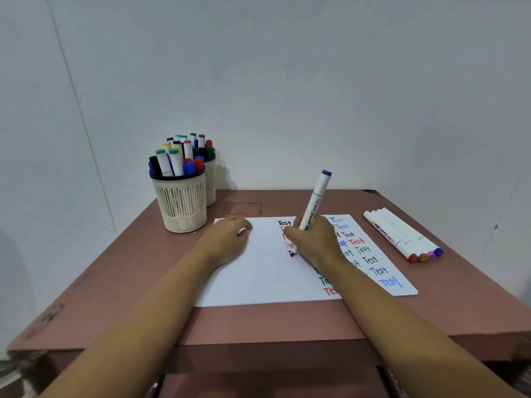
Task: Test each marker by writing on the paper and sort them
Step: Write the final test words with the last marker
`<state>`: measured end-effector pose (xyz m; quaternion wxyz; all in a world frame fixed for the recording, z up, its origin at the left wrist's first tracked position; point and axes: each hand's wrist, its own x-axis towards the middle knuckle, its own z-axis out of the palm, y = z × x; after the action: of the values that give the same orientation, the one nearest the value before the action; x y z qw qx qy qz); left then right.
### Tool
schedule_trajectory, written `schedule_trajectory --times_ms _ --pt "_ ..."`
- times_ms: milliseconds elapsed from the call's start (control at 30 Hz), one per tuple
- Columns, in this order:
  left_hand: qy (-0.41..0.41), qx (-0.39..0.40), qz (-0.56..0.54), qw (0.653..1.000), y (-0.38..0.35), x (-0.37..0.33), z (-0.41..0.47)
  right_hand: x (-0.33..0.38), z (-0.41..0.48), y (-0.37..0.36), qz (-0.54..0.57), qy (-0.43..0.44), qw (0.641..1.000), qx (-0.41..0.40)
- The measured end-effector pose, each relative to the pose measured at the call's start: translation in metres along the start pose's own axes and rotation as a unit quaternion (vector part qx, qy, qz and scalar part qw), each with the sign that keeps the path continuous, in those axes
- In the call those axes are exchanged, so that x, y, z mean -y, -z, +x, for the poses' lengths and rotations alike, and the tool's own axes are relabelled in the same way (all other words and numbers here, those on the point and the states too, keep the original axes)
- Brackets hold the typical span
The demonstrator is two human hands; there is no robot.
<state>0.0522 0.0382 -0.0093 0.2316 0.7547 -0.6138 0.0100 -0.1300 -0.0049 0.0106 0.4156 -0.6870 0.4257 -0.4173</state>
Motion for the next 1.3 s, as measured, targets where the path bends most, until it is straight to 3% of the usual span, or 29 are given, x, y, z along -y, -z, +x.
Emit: schedule_trajectory --times_ms 200,633,800,1300 --pt "-0.003 0.000 -0.002 1.000 0.0010 -0.0001 0.0000 0.0000 0.0013 0.0040 0.003 -0.004 0.999 -0.038" --pt "-0.005 0.000 0.004 1.000 0.0017 -0.0022 -0.0016 -0.0017 0.0018 0.0018 -0.038 0.003 0.999 -0.028" --pt "-0.004 -0.001 0.003 1.000 0.0023 -0.0033 -0.0019 -0.0030 0.0033 0.0020 -0.025 -0.003 0.997 -0.067" --pt "0.001 0.013 -0.001 1.000 0.0030 -0.0020 -0.0015 -0.0038 0.0047 0.0023 -0.043 -0.015 0.997 -0.063"
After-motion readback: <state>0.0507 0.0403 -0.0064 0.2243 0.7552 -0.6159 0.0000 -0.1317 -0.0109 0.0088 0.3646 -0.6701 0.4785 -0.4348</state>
